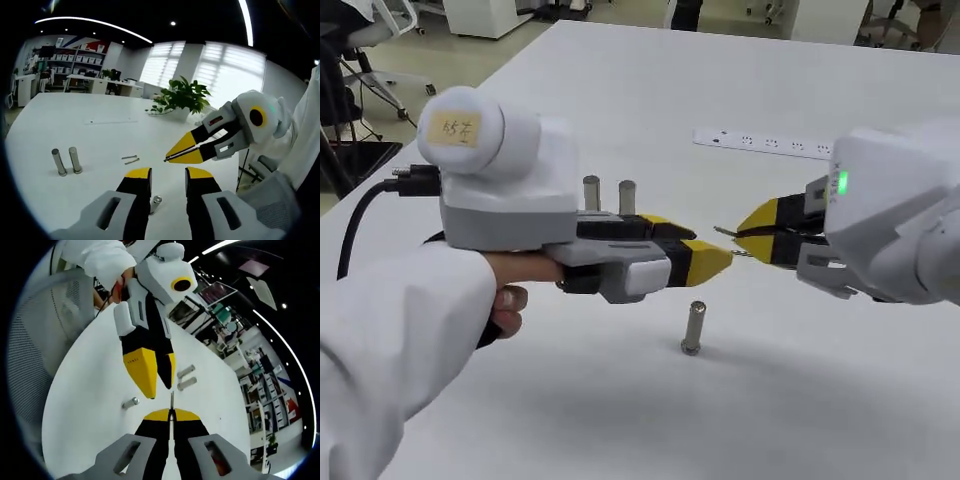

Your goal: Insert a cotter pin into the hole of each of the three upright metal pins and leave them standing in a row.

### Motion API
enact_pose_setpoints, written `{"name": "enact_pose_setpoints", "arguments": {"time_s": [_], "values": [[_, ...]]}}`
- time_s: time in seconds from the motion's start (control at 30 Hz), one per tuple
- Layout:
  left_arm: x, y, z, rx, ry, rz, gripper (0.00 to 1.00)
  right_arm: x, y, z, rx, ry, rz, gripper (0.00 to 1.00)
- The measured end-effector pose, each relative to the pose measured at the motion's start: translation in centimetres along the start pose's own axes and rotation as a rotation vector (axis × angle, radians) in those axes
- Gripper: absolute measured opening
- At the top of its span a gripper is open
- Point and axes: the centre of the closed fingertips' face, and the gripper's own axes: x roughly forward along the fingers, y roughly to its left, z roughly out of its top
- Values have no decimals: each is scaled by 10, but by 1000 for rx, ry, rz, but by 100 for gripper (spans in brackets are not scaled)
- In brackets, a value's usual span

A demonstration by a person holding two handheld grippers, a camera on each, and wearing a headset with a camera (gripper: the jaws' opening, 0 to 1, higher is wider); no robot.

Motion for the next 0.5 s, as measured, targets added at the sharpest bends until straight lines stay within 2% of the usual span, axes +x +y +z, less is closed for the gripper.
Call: {"name": "enact_pose_setpoints", "arguments": {"time_s": [0.1,0.27,0.5], "values": [[2,-1,1,10,4,-3,22,-2,1,3,-10,-3,-2,0],[4,-4,2,1,14,-16,13,-3,5,6,-45,-5,4,0],[7,-6,1,-3,27,-19,8,-3,11,9,-54,-14,21,0]]}}
